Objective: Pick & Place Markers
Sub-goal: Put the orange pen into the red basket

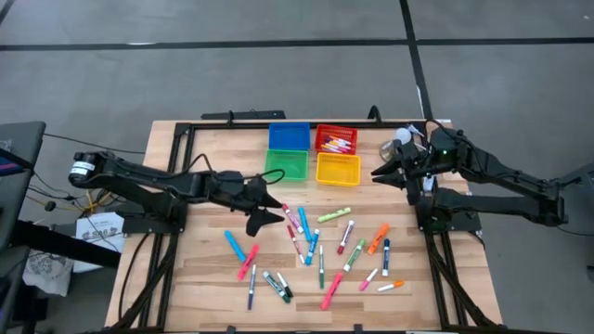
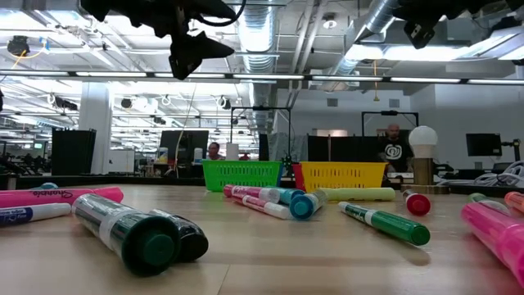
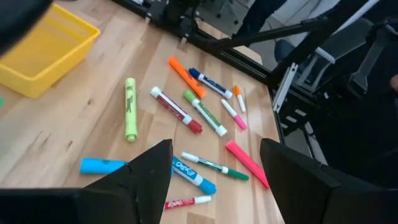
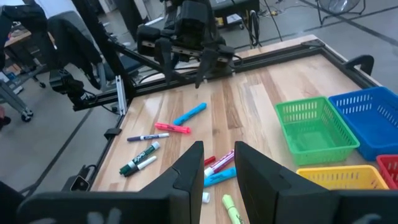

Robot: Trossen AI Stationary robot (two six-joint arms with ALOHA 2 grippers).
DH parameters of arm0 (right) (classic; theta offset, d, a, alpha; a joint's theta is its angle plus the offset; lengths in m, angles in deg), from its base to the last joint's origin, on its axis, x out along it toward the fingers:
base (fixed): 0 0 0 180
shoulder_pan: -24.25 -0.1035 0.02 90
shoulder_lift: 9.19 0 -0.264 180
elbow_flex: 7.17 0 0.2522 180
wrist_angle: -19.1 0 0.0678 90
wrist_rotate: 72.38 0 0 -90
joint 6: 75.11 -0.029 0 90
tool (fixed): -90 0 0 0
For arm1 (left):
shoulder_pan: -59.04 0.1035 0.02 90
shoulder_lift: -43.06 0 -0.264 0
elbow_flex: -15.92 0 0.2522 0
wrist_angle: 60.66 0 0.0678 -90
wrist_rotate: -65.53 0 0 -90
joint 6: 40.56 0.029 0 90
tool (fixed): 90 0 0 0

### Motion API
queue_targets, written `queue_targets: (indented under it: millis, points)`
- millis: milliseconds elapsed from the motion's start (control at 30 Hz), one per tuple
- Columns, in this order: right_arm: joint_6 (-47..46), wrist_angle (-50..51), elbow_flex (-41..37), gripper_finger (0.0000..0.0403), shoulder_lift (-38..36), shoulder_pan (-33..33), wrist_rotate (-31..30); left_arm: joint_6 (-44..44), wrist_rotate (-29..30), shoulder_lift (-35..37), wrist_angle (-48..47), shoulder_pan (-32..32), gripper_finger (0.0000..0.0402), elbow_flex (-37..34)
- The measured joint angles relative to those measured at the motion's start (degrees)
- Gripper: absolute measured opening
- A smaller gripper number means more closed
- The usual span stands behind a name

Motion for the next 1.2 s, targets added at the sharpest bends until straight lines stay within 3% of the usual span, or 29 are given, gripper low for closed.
queue_targets:
  millis: [300, 800, 1200]
  points:
    - [-1.1, 0.0, 0.0, 0.0082, 0.1, -0.4, 0.0, 0.0, 0.0, 0.0, -0.3, -1.5, 0.0242, 0.0]
    - [-1.5, 0.3, 0.0, 0.0082, 1.7, -6.8, -0.1, -3.2, 0.0, 0.1, 4.5, -1.8, 0.0242, -0.1]
    - [-3.1, 0.2, 0.0, 0.0082, 6.0, -15.1, -2.6, -4.6, -0.5, 0.1, -0.8, -6.6, 0.0242, -0.1]
